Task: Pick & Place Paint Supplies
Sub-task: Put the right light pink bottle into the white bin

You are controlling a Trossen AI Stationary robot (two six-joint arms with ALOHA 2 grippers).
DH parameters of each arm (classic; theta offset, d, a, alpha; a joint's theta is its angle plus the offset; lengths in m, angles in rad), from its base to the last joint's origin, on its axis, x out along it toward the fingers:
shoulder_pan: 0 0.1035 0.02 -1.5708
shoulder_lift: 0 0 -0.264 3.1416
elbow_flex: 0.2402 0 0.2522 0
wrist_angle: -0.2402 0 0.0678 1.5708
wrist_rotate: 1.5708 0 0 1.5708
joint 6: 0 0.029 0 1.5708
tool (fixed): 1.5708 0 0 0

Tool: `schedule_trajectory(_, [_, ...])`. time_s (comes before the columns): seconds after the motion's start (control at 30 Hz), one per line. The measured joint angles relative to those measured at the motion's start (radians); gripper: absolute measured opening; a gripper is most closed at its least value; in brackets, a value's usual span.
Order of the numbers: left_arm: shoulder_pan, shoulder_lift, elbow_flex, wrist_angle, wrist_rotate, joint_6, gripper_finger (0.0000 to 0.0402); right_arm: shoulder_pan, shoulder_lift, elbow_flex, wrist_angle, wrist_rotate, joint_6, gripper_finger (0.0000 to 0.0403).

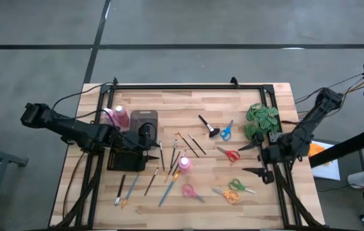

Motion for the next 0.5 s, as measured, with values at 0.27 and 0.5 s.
schedule_trajectory(0.27, [0.000, 0.000, 0.000, 0.000, 0.000, 0.000, 0.0245, 0.000, -0.121, -0.128, 0.052, -0.001, -0.055, 0.0341])
schedule_trajectory(0.5, [0.000, 0.000, 0.000, 0.000, 0.000, 0.000, 0.0245, 0.000, -0.149, -0.165, 0.051, -0.001, -0.039, 0.0341])
